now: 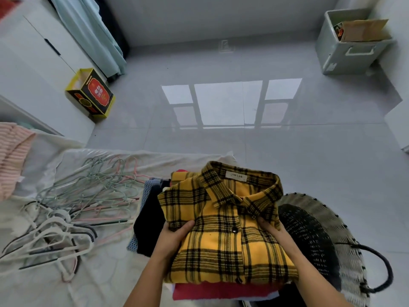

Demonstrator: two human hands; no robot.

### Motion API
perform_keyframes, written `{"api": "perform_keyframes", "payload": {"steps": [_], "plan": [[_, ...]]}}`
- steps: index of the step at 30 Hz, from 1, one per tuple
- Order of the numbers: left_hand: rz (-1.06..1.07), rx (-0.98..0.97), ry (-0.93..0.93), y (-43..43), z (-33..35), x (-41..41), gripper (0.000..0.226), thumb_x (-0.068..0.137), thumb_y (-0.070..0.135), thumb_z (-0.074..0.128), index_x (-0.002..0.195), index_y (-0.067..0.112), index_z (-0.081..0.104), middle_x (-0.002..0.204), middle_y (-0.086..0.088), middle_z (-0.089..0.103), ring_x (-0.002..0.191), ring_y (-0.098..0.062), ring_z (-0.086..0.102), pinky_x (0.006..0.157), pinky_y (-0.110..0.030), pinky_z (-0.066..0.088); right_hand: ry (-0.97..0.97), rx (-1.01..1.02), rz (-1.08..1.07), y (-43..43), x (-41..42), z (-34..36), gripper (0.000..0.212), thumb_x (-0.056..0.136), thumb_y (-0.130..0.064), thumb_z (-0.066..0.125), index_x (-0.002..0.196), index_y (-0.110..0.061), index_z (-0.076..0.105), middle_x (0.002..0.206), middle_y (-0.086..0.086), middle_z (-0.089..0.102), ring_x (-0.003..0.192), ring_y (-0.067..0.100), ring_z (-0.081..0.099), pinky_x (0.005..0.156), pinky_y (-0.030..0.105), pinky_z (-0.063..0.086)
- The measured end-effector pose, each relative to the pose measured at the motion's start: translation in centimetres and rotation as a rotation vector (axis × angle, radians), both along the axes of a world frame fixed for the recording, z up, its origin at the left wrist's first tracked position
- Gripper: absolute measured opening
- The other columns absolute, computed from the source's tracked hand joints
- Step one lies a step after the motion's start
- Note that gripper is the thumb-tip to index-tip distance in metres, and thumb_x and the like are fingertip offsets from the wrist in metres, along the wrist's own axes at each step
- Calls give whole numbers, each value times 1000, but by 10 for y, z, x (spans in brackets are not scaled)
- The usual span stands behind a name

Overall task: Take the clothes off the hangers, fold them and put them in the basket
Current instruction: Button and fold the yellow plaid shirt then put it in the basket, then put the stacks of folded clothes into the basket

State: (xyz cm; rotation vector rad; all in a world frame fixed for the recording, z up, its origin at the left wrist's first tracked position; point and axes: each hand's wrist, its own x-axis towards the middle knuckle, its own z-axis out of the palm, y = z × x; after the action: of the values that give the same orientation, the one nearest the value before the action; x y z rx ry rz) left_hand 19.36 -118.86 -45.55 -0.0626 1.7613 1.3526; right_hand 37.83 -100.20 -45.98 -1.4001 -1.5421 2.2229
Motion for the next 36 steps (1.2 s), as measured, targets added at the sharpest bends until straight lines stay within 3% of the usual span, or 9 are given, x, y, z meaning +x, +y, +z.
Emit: {"api": "perform_keyframes", "payload": {"steps": [2, 6, 10, 15, 19, 22, 28, 32, 36], "plan": [[4, -36, 9, 12, -1, 14, 61, 69, 28, 80, 120, 15, 49, 98, 7, 60, 87, -8, 58, 67, -19, 44, -4, -1, 9, 8, 19, -5, 113, -1, -84, 65, 98, -31, 51, 97, -11, 57, 86, 0, 52, 71, 12, 40], [-57, -35, 9, 41, -13, 45, 90, 37, 49, 87, 116, 21, 52, 106, 4, 63, 97, -13, 61, 76, -24, 47, -43, 32, 18, 34, 60, -9, 120, 1, -86, 63, 106, -31, 47, 100, -10, 56, 86, -3, 49, 90, 26, 31], [-108, -37, 2, 75, -26, 81, 91, 44, 49, 87, 121, 15, 52, 111, -1, 65, 98, -13, 62, 75, -23, 48, -53, 62, -36, 59, 103, -11, 125, 0, -86, 64, 109, -28, 47, 101, -11, 57, 86, -1, 50, 90, 25, 31], [-193, -65, 4, 116, -37, 122, 48, 72, 26, 78, 114, 20, 55, 104, 4, 65, 93, -10, 62, 73, -21, 48, -85, 108, -118, 85, 152, -15, 144, -4, -88, 58, 123, -22, 39, 105, -10, 51, 100, 10, 45, 89, 20, 28], [-274, -103, 17, 136, -50, 145, 97, 44, 57, 80, 128, 19, 50, 115, 2, 65, 104, -15, 62, 93, -36, 49, -151, 114, -130, 96, 190, -39, 155, 7, -94, 55, 139, -15, 37, 123, 0, 48, 123, 19, 43, 97, 26, 29], [-313, -139, -11, 143, -63, 158, 113, 41, 65, 80, 137, 20, 41, 123, 1, 61, 110, -16, 59, 101, -41, 45, -182, 89, -148, 100, 206, -57, 152, 10, -93, 57, 139, -15, 36, 122, -1, 48, 114, 15, 44, 97, 27, 30], [-353, -197, -31, 147, -96, 172, 80, 67, 44, 79, 133, 19, 41, 118, 6, 55, 103, -10, 52, 89, -27, 38, -288, 17, -170, 89, 227, -110, 160, 9, -95, 54, 146, -16, 27, 142, 6, 40, 133, 24, 35, 108, 36, 26], [-383, -258, -52, 137, -142, 172, 101, 41, 64, 76, 129, 23, 47, 116, 8, 60, 104, -10, 57, 90, -29, 42, -371, -55, -149, 73, 237, -162, 163, 7, -97, 48, 148, -20, 19, 152, 8, 29, 140, 28, 25, 116, 46, 17], [-362, -277, -154, 134, -187, 173, 90, 44, 55, 77, 123, 22, 50, 111, 6, 63, 101, -12, 60, 83, -28, 47, -421, -120, -167, 71, 228, -192, 169, -2, -92, 47, 146, -13, 26, 150, 14, 31, 140, 32, 25, 114, 43, 17]]}}
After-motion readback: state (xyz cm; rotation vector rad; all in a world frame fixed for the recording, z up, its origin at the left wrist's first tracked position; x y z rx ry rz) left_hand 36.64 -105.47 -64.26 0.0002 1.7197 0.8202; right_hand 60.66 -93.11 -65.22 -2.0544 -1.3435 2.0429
